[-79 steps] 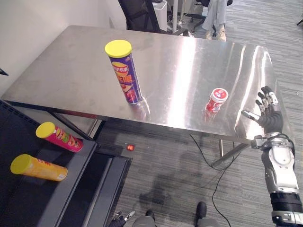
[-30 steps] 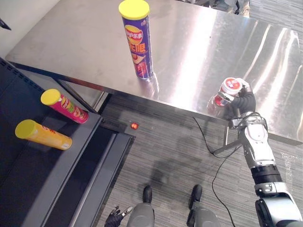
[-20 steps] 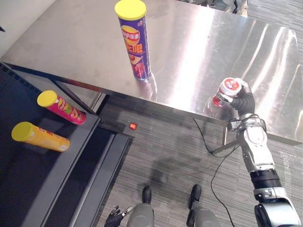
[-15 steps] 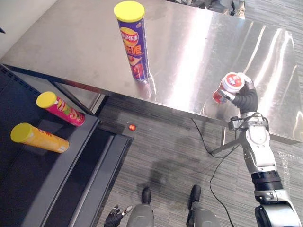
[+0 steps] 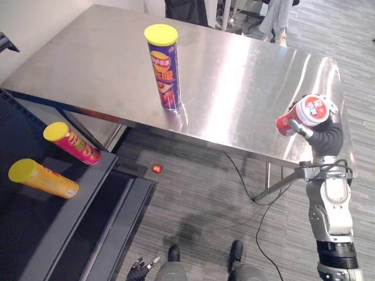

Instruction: Put the gum and the chips on the shelf.

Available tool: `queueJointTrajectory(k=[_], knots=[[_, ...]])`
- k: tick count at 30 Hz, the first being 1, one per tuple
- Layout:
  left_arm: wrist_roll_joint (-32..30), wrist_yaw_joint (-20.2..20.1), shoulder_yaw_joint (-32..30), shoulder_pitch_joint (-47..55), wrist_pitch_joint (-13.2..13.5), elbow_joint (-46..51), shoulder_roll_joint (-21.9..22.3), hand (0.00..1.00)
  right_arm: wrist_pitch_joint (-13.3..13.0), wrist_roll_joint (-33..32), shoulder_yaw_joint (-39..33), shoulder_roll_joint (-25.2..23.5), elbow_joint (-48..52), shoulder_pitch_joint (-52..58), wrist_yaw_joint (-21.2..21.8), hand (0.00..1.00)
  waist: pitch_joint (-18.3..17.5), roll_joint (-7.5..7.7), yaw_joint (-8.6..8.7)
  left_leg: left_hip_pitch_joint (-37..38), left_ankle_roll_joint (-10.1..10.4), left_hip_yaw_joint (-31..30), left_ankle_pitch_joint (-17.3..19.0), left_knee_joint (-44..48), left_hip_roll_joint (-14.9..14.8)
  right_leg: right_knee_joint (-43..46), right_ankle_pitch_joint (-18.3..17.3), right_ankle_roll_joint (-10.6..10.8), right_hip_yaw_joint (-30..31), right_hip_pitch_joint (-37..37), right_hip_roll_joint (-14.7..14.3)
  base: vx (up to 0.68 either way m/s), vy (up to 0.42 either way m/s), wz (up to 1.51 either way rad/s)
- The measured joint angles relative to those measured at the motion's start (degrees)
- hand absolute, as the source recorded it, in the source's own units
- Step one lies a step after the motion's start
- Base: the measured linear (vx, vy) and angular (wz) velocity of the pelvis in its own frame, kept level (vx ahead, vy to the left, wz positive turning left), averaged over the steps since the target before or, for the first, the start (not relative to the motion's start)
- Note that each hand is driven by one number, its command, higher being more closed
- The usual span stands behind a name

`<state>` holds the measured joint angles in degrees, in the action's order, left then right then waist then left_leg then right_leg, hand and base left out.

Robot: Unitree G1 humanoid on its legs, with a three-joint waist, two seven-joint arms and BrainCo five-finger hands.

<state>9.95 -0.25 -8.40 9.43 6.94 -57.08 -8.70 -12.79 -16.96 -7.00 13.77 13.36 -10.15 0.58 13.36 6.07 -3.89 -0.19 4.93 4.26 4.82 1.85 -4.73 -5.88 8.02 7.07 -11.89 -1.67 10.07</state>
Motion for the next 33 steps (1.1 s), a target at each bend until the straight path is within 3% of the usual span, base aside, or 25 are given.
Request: queueJointTrajectory(k=[7,14,17,20,21,23,25,28,29,30,31,32,33], knots=[[-0.13,0.02,-0.42,0.48,-0.03,-0.22,0.02,0.00,-0.03,0.11,-2.06,-0.92,3.87,6.30,0.46,1.00,-2.15,0.19,0.68,-0.40,-0.11,-3.83,-0.03,0.15,0.64,4.94,-3.94,0.28,-3.50,0.15,1.43,-0.01,0.001,0.28],[-0.09,-0.03,-0.42,0.65,-0.06,-1.20,0.02,0.00,-0.03,0.13,-1.12,-1.42,3.65,6.71,0.63,1.00,-3.52,0.09,0.51,-1.05,-0.23,-3.32,0.60,2.05,1.06,6.76,-4.81,0.27,-2.84,-1.06,2.01,0.01,0.009,-0.01],[0.53,-0.18,-0.49,0.61,-0.10,-1.55,0.11,0.00,0.11,0.14,2.63,-1.41,0.24,4.69,1.18,1.00,-3.06,-0.51,0.45,-3.99,0.00,-3.77,3.14,9.71,0.70,13.45,-8.24,-0.19,-2.22,-3.24,2.62,-0.03,-0.006,0.05],[2.01,-0.29,-0.64,-0.21,-0.01,-1.50,1.18,0.00,0.13,0.05,5.47,-1.36,-3.51,0.42,1.27,1.00,-1.89,-2.49,0.13,-6.89,0.24,-8.99,3.47,12.23,0.12,14.32,-9.28,-0.97,-7.08,-1.86,2.01,-0.11,-0.086,0.79],[3.03,-0.31,-0.59,-0.64,0.00,-1.46,1.60,0.00,0.07,-0.02,5.43,-1.34,-3.94,-0.96,1.15,1.00,-1.38,-3.30,-0.04,-8.11,1.04,-12.17,2.35,11.07,0.18,14.64,-9.63,-1.49,-10.43,-1.82,1.94,-0.13,-0.117,1.32],[3.22,-0.37,-0.42,-0.69,-0.11,-1.11,2.20,0.00,0.09,0.02,5.28,-1.00,-5.17,-2.49,0.93,1.00,-0.59,-4.59,-1.23,-8.91,-0.08,-14.91,0.29,6.86,-0.73,16.13,-11.23,-3.10,-14.83,-2.13,1.72,-0.15,-0.142,1.23],[3.38,-0.35,-1.12,-0.14,-0.25,-1.71,2.06,0.00,0.18,0.13,5.26,-0.62,-5.36,-3.56,0.77,1.00,-0.50,-4.20,-2.73,-9.87,-5.30,-3.40,1.96,3.86,-4.72,13.95,-11.47,-4.87,-20.00,-1.56,2.73,-0.14,-0.165,1.17],[5.08,-0.51,-3.32,1.57,-0.88,-1.67,3.31,0.00,0.19,0.20,4.96,-0.35,-5.47,-4.58,-0.69,1.00,-0.66,-5.14,-2.63,-13.47,-8.55,10.27,-0.17,21.61,-8.62,17.23,-12.23,-5.86,-25.59,-1.79,5.08,-0.05,-0.101,1.02],[5.35,-0.58,-3.60,2.77,-0.92,-0.81,4.31,0.00,-0.07,0.26,4.47,0.32,-5.17,-4.40,-0.92,1.00,-1.16,-6.87,-1.87,-13.97,-9.11,14.45,-2.67,22.67,-9.55,19.28,-12.78,-5.53,-27.36,-1.88,4.75,0.00,-0.099,1.05],[5.49,-0.61,-3.43,3.02,-0.92,-0.27,4.84,0.00,-0.04,0.32,3.81,0.47,-5.32,-4.38,-0.98,1.00,-1.12,-6.95,-1.56,-14.23,-9.54,15.96,-3.76,21.82,-9.51,19.75,-13.03,-5.64,-28.04,-2.06,5.01,-0.07,-0.118,1.44],[5.60,-1.17,-3.87,3.10,-0.86,1.11,4.04,0.00,0.07,0.71,2.19,0.14,-5.33,-4.08,-0.98,1.00,-1.56,-5.88,-1.19,-12.97,-7.48,14.40,-8.36,11.96,-7.15,16.52,-13.46,-6.43,-29.33,-2.38,4.36,-0.11,-0.082,1.21],[5.58,-1.28,-4.78,2.80,-0.86,1.09,4.22,0.00,0.10,0.74,1.53,0.04,-5.27,-3.93,-0.94,1.00,-1.83,-5.91,-1.11,-11.63,-6.40,13.79,-9.04,7.79,-6.36,14.71,-13.11,-6.33,-31.34,-1.76,4.00,-0.11,-0.087,1.08],[5.57,-1.38,-6.11,2.57,-1.11,0.69,4.81,0.00,0.25,0.87,0.59,-0.42,-5.45,-4.11,-0.75,1.00,-1.67,-6.30,-1.62,-11.58,-6.31,15.62,-4.84,11.68,-7.67,15.11,-12.54,-6.59,-33.26,-1.92,3.96,-0.07,-0.048,0.69]])
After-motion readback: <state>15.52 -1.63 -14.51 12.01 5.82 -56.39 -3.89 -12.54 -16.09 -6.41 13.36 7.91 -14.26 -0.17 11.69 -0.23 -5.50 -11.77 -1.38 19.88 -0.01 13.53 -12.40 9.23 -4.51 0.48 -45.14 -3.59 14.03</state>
